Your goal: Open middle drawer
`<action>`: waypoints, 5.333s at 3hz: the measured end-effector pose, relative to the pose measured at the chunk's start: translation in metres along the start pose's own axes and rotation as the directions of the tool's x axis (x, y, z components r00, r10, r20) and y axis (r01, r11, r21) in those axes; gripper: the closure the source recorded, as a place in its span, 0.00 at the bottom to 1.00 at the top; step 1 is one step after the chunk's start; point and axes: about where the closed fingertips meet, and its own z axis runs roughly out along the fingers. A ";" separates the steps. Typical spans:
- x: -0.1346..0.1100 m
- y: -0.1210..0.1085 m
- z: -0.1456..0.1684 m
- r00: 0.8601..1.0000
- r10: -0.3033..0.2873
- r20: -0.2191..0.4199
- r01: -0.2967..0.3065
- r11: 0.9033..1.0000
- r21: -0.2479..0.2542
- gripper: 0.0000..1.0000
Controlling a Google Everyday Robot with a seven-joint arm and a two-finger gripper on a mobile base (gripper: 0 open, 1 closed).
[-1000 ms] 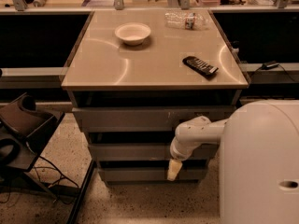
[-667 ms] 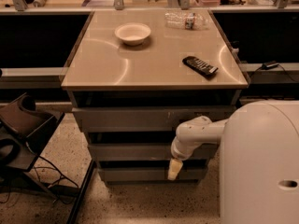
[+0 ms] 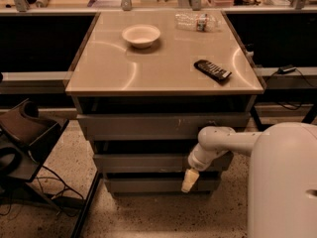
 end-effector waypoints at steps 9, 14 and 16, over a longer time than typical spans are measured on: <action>0.005 0.012 -0.011 1.000 -0.004 0.011 0.004 1.000 0.029 1.00; 0.021 0.045 -0.022 1.000 -0.018 -0.001 0.018 0.985 0.173 1.00; 0.034 0.055 -0.028 1.000 -0.007 0.004 0.006 0.979 0.205 1.00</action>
Offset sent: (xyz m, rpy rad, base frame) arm 0.0000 0.0000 0.0000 0.0000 0.0000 0.0000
